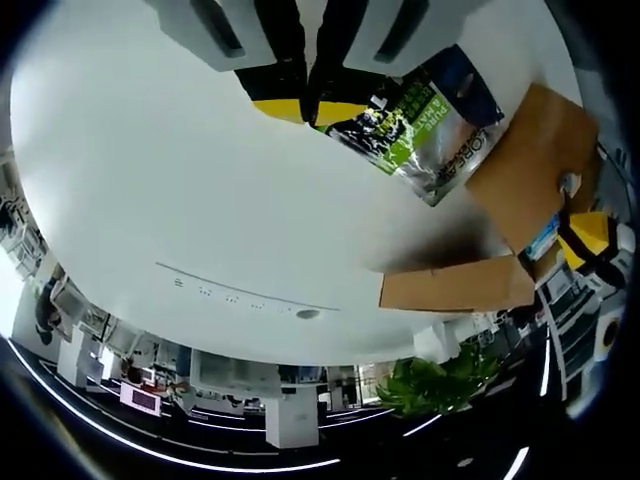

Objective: Operate the shoe box by opening the lid, removing the specified soft item, and placing it in the target area until the item is outside and the box remains undamaged.

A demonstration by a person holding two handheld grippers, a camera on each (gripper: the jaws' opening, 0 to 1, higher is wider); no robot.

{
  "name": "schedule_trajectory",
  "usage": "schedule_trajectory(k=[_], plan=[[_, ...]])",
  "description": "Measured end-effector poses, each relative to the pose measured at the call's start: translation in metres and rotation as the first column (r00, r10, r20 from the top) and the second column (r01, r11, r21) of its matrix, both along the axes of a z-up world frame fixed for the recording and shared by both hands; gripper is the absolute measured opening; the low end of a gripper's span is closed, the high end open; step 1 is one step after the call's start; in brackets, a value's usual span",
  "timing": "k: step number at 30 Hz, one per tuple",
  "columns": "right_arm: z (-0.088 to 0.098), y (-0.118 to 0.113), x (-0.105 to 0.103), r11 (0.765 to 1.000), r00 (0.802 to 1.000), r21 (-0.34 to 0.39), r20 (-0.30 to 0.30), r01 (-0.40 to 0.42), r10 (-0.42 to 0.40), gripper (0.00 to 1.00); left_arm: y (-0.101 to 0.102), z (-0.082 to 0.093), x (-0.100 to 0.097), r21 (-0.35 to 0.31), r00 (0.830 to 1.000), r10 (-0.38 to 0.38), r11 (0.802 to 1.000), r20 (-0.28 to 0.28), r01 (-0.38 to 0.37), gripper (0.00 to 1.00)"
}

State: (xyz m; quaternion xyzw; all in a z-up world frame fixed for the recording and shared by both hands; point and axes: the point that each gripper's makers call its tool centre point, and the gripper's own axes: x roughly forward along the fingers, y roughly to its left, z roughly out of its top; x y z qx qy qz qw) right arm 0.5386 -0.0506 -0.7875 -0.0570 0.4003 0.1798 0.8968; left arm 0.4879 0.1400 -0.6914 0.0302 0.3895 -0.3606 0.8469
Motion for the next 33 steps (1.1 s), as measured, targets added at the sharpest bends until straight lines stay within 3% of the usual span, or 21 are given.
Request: schedule_trajectory(k=[10, 33], plan=[[0.000, 0.001, 0.002, 1.000, 1.000, -0.020, 0.013, -0.024, 0.024, 0.00, 0.023, 0.002, 0.001, 0.008, 1.000, 0.025, 1.000, 0.010, -0.025, 0.10], [0.031, 0.005, -0.011, 0.990, 0.991, -0.073, 0.056, -0.118, 0.122, 0.24, 0.065, 0.018, 0.006, 0.020, 0.996, 0.052, 0.998, 0.071, -0.054, 0.15]])
